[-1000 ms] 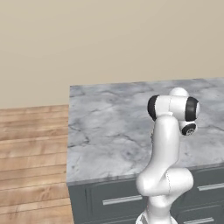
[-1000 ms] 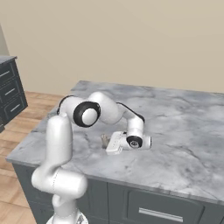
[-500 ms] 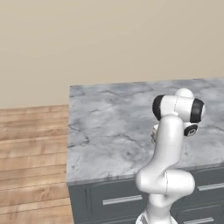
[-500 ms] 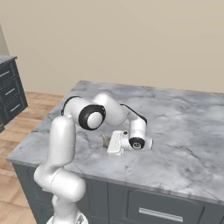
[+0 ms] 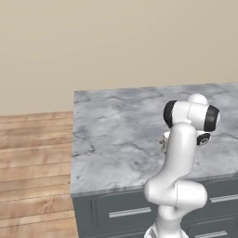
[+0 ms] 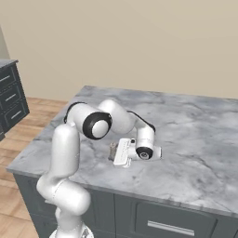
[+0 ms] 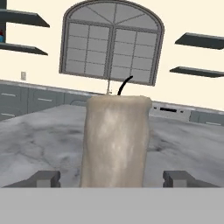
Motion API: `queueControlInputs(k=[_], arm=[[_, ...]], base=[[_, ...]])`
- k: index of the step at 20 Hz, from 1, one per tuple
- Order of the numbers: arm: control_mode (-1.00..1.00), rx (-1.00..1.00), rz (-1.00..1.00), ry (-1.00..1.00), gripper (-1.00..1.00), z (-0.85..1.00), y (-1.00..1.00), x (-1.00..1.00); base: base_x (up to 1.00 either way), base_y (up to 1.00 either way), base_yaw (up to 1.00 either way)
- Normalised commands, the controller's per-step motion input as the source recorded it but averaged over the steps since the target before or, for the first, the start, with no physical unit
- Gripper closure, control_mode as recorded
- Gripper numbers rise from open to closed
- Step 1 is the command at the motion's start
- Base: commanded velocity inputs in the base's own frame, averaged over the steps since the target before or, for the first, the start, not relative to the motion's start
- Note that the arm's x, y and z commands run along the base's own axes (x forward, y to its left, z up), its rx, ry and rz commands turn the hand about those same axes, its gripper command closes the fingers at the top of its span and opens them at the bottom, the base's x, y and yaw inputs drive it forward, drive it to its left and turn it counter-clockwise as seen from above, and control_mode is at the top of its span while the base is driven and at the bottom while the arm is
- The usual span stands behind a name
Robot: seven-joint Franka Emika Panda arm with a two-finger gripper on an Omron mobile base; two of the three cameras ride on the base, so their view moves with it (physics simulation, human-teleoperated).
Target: Get the candle and the beer from the cabinet and move them to the dining counter.
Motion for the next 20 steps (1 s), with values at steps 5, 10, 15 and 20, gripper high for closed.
queueControlInputs(k=[5, 10, 15, 20], arm=[[-1.0, 0.0, 0.0, -0.03, -1.0, 0.0, -0.26, 0.0], [-1.0, 0.0, 0.0, 0.0, -1.0, 0.01, -0.38, -0.08], [-1.0, -0.09, -0.1, -0.01, -1.0, 0.15, -0.06, -0.36], [-1.0, -0.15, -0.33, -0.02, -1.0, 0.28, 0.0, -0.44]], base=[[0.0, 0.0, 0.0], [0.0, 0.0, 0.0], [0.0, 0.0, 0.0], [0.0, 0.0, 0.0]])
